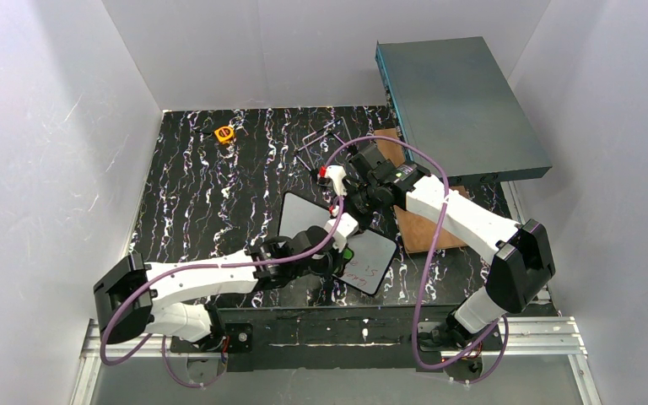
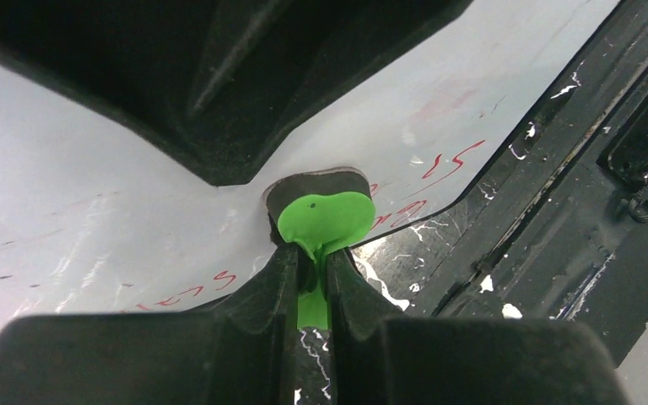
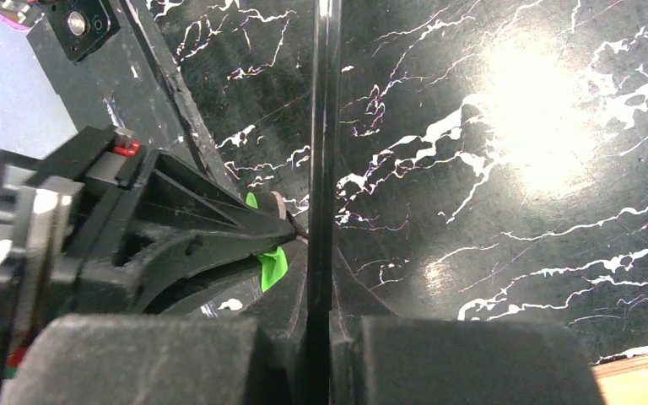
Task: Erase the whiteboard
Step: Erase the center of the board with the whiteboard.
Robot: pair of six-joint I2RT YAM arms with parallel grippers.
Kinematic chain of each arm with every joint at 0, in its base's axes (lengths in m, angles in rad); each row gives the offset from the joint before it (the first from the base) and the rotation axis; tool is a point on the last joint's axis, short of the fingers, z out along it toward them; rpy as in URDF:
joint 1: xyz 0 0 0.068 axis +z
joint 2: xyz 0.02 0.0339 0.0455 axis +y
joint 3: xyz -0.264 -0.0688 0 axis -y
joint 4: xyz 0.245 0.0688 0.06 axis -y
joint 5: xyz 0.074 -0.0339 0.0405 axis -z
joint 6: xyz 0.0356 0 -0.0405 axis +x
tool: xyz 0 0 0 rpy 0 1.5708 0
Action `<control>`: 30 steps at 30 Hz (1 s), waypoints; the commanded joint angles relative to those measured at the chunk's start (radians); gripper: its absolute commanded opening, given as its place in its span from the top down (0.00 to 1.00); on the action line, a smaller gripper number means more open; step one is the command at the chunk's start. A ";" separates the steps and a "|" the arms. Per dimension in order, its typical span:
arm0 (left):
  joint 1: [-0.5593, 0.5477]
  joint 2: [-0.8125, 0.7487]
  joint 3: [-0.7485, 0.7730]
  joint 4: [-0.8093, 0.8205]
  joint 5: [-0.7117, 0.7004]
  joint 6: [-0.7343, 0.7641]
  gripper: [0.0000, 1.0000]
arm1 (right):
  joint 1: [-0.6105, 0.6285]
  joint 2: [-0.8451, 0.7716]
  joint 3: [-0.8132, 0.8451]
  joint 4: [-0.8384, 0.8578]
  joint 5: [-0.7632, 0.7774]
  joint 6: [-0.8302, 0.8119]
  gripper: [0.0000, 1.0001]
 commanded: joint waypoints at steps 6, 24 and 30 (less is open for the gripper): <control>-0.034 0.078 -0.110 0.110 0.026 -0.076 1.00 | 0.022 0.004 0.018 0.053 -0.078 -0.032 0.99; -0.002 0.014 0.041 0.080 -0.083 0.002 1.00 | 0.021 0.001 0.016 0.055 -0.075 -0.031 0.99; 0.003 -0.016 0.054 0.066 -0.076 0.005 1.00 | 0.021 0.002 0.016 0.054 -0.076 -0.031 0.99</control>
